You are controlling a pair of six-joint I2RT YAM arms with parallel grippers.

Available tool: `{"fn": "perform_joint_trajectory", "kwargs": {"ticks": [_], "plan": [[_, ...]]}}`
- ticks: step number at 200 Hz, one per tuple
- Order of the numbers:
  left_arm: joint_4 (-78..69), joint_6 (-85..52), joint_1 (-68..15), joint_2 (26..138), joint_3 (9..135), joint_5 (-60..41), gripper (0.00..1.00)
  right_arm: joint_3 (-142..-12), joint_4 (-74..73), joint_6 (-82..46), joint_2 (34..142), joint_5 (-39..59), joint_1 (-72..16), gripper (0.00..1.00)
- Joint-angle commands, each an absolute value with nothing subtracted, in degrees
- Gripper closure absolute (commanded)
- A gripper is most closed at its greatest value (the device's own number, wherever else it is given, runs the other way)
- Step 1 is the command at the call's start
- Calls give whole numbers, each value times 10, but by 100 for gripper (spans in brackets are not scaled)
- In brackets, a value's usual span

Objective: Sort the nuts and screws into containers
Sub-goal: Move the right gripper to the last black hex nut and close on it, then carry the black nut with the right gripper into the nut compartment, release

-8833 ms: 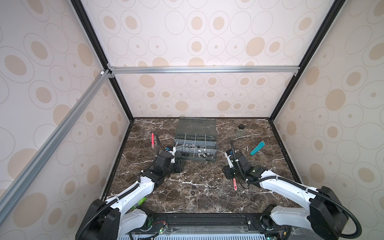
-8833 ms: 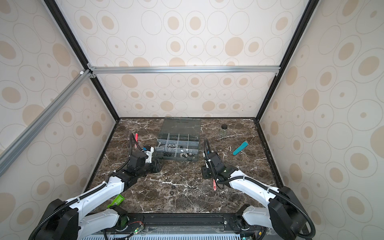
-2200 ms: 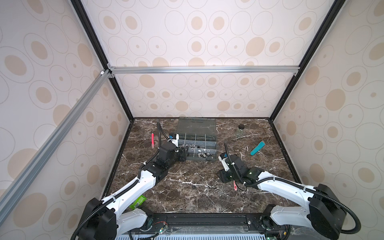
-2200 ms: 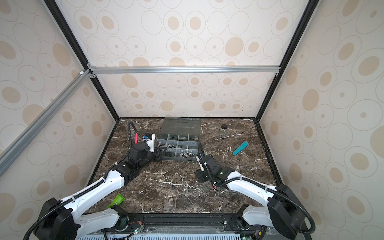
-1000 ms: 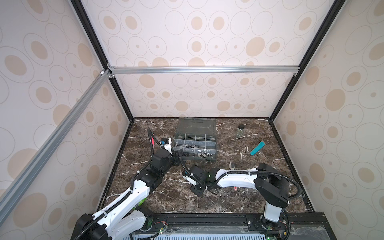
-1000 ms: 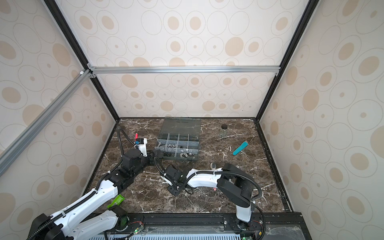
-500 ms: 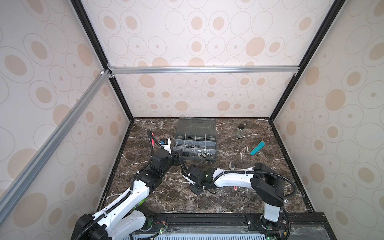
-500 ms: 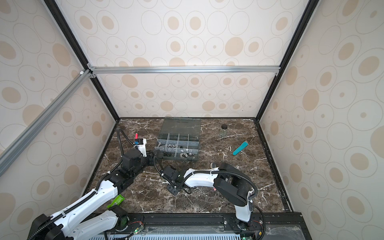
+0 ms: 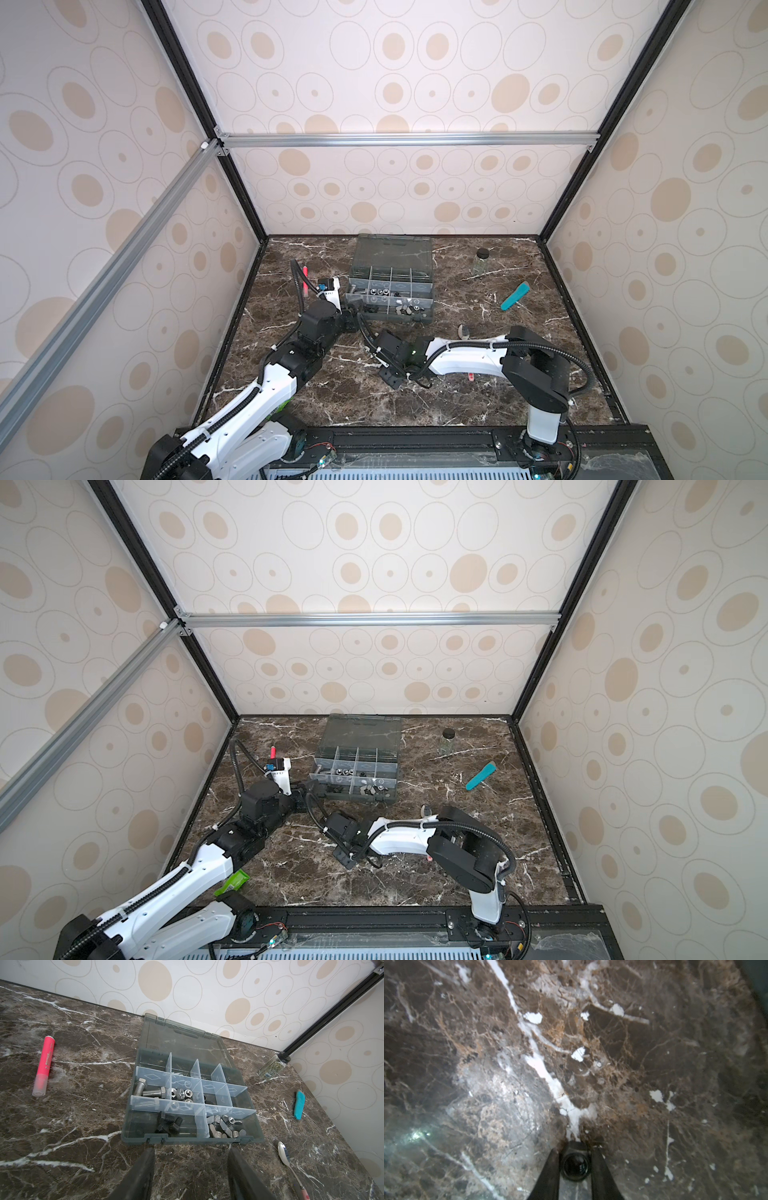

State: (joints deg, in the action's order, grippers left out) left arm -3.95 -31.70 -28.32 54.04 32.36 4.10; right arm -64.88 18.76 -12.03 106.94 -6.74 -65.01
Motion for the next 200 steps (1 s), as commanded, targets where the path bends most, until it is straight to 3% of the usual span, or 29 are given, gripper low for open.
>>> {"fn": "perform_joint_trajectory", "kwargs": {"ticks": [1, 132, 200], "plan": [[-43, -319, -279, 532, 330, 40, 44, -639, 185, -126, 1035, -87, -651, 83], [-46, -330, -278, 516, 312, 30, 43, -637, 178, -76, 929, -73, -521, 83], [-18, -332, -278, 495, 312, 37, 43, -689, 146, -57, 958, -54, -437, 84]]}}
